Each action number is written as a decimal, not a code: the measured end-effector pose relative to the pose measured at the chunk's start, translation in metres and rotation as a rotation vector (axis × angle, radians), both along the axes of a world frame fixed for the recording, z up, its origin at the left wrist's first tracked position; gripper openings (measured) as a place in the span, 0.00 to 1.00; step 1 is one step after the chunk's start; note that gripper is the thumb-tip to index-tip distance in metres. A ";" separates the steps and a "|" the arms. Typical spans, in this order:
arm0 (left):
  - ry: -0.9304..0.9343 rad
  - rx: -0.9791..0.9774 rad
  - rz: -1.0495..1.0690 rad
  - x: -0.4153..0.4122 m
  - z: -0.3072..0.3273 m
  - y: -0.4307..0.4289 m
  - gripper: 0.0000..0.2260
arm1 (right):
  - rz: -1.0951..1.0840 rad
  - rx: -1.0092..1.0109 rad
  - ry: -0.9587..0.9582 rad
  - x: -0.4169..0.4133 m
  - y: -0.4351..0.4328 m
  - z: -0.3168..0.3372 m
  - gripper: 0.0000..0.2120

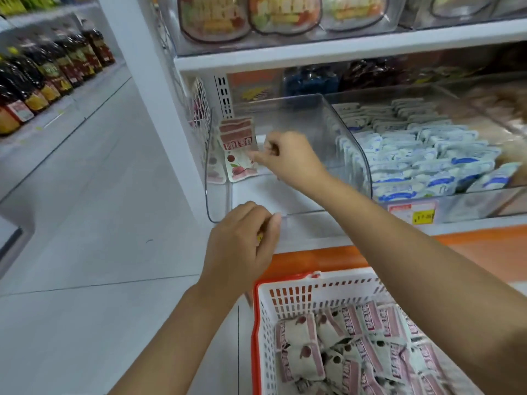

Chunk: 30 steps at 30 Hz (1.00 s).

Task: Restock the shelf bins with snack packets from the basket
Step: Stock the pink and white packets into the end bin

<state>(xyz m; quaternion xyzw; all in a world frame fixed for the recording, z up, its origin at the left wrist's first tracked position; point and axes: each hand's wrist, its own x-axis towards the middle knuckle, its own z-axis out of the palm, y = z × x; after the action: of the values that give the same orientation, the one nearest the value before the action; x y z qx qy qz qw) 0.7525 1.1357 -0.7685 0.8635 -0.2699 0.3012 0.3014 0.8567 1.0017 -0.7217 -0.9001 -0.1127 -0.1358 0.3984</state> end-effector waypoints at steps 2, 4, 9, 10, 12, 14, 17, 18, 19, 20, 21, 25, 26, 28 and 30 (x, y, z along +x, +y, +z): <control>0.164 0.050 -0.026 -0.013 -0.005 -0.004 0.17 | -0.027 0.117 -0.171 -0.048 -0.010 -0.011 0.20; 0.465 0.270 0.026 -0.023 -0.021 -0.009 0.19 | -0.012 0.171 -0.189 -0.094 -0.020 -0.034 0.20; 0.835 0.710 0.084 -0.046 -0.085 -0.006 0.11 | 0.038 -0.152 0.273 -0.152 -0.047 -0.143 0.20; 0.904 0.732 0.083 -0.049 -0.095 -0.005 0.10 | 0.063 -0.245 0.402 -0.156 -0.051 -0.166 0.19; 1.033 0.768 0.090 -0.056 -0.108 -0.003 0.10 | 0.099 -0.400 0.602 -0.161 -0.059 -0.210 0.13; 1.138 0.779 0.102 -0.061 -0.113 -0.002 0.11 | 0.110 -0.470 0.751 -0.164 -0.061 -0.248 0.10; 1.188 0.763 0.081 -0.061 -0.117 0.001 0.11 | 0.191 -0.549 0.865 -0.165 -0.057 -0.298 0.28; 1.196 0.764 0.078 -0.060 -0.118 0.003 0.10 | 0.211 -0.584 0.856 -0.164 -0.054 -0.313 0.29; 1.209 0.767 0.083 -0.058 -0.119 0.005 0.10 | 0.226 -0.619 0.829 -0.164 -0.050 -0.327 0.28; 1.220 0.772 0.084 -0.057 -0.120 0.006 0.10 | 0.249 -0.672 0.797 -0.164 -0.048 -0.339 0.27; 1.230 0.768 0.082 -0.056 -0.120 0.008 0.11 | 0.294 -0.746 0.766 -0.163 -0.046 -0.347 0.27; 1.239 0.753 0.071 -0.055 -0.116 0.009 0.12 | 0.419 -0.903 0.712 -0.155 -0.037 -0.364 0.25; 1.244 0.754 0.070 -0.054 -0.114 0.009 0.12 | 0.416 -0.913 0.722 -0.154 -0.036 -0.365 0.26; 1.251 0.760 0.069 -0.053 -0.114 0.009 0.13 | 0.408 -0.950 0.739 -0.152 -0.038 -0.368 0.30; 1.258 0.761 0.057 -0.051 -0.114 0.009 0.13 | 0.399 -0.991 0.742 -0.150 -0.038 -0.365 0.35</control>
<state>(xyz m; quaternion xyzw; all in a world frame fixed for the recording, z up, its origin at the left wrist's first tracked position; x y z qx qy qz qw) 0.7016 1.1446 -0.8823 0.9246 -0.1093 -0.3581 0.0708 0.7069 0.9634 -1.0871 -0.9262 -0.1817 0.3286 -0.0339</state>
